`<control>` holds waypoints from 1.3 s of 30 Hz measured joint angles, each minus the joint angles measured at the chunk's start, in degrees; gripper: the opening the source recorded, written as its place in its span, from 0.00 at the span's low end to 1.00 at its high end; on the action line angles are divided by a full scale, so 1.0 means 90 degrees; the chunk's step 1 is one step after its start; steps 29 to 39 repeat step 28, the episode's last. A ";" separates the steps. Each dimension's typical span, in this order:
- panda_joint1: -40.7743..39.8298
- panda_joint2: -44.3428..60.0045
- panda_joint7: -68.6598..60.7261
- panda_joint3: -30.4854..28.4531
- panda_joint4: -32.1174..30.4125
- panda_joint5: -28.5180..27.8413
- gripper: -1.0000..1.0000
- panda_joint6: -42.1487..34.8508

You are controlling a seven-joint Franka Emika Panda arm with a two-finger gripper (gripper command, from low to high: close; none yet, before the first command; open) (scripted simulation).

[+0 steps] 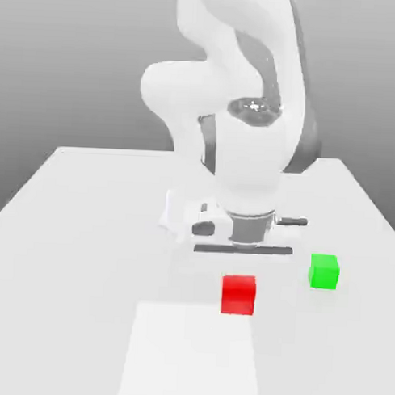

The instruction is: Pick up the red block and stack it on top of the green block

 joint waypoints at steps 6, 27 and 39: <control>0.1029 -0.0641 -0.0046 0.0715 -0.0345 0.0511 0.00 -0.0264; 0.1220 0.0323 0.1727 0.2220 -0.0743 -0.1494 0.00 0.0938; 0.1247 0.0421 0.1695 0.2200 -0.0743 -0.1448 0.00 0.1060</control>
